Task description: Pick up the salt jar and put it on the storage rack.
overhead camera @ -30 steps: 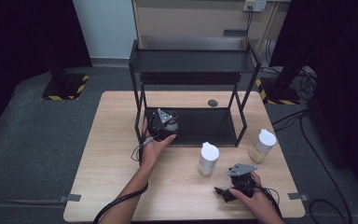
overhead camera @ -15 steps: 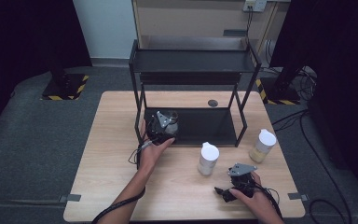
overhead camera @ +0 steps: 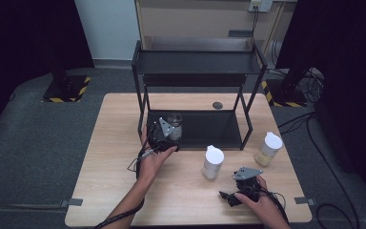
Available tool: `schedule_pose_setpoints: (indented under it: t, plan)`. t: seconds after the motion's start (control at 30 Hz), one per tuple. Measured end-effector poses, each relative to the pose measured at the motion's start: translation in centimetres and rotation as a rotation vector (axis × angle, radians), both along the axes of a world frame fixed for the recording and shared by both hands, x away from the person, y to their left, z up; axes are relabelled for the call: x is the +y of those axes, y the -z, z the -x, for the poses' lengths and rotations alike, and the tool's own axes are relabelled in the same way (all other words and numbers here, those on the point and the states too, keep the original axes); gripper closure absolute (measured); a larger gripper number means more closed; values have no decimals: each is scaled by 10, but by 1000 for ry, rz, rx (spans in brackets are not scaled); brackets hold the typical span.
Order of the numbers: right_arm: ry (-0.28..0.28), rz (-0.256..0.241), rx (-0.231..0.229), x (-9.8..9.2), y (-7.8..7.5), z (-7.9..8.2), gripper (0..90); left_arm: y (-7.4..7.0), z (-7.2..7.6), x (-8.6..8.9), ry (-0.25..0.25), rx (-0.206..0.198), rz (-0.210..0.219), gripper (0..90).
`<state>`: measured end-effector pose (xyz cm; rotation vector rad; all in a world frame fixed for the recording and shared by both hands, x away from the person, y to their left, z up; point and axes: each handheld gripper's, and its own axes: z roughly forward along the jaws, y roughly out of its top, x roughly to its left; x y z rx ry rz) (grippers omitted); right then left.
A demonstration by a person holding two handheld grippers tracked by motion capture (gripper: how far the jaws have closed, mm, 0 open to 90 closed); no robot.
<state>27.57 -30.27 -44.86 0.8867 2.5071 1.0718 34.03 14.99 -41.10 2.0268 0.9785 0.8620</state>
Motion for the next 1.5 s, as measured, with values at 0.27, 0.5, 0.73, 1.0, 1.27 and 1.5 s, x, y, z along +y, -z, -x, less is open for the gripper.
schedule_pose_setpoints:
  t: [0.27, 0.5, 0.73, 1.0, 1.27, 1.5]
  plan:
    - [0, 0, 0, 0, 0, 0, 9, 1, 18, 3, 31, 6, -36, 45]
    - [0, 0, 0, 0, 0, 0, 9, 1, 33, 8, 86, 27, -65, 46]
    - [0, 0, 0, 0, 0, 0, 9, 4, 44, 18, 113, 50, -52, 49]
    - [0, 0, 0, 0, 0, 0, 9, 4, 54, 28, 132, 60, -68, 48]
    - [0, 0, 0, 0, 0, 0, 9, 5, 64, 39, 155, 60, -91, 48]
    - [0, 0, 0, 0, 0, 0, 9, 7, 69, 48, 157, 71, -114, 47]
